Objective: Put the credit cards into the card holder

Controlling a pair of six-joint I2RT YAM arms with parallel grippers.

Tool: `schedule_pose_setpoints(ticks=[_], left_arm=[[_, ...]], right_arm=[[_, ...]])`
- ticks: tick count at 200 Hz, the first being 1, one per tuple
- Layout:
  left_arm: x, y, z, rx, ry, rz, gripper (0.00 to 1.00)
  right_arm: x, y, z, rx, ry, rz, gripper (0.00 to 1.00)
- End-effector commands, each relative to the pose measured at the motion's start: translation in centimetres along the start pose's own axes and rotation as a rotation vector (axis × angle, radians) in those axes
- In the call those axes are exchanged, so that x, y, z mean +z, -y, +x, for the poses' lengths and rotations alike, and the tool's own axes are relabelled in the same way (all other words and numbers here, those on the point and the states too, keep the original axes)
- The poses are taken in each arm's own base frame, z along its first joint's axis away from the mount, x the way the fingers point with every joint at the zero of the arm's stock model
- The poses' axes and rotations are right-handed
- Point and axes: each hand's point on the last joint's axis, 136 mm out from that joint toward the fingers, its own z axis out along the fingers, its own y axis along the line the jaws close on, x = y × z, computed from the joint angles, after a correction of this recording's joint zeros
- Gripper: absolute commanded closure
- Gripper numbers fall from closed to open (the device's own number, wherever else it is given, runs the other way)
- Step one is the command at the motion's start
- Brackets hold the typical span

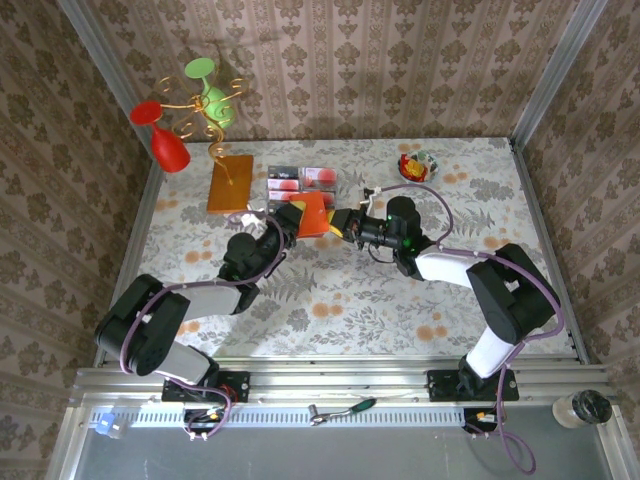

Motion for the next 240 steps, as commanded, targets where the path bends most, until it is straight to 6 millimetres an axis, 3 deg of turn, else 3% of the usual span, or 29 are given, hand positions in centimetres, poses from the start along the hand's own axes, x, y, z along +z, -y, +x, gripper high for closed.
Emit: schedule_pose_setpoints(ticks=[1, 24, 61, 193, 240], left_arm=[[-0.5, -0.6, 0.6, 0.037, -0.04, -0.016, 0.57], [-1.1, -2.0, 0.8, 0.088, -0.055, -0.079, 0.41], [-2.6, -4.2, 0.7, 0.16, -0.069, -0.177, 0.32], [-5.4, -8.4, 1.0, 0.34, -0.155, -0.404, 0.28], [-6.1, -9.9, 1.1, 0.385, -0.182, -0.477, 0.27]], right_arm=[[0.0, -0.9, 1.4, -0.024, -0.057, -0.054, 1.0], [-0.3, -0.1, 1.7, -0.017, -0.062, -0.035, 1.0], [-0.8, 1.5, 2.4, -0.006, -0.066, -0.002, 1.0], [-1.4, 7.3, 4.3, 0.057, -0.094, 0.075, 1.0], [-2.3, 10.7, 5.4, 0.078, -0.096, 0.151, 1.0]])
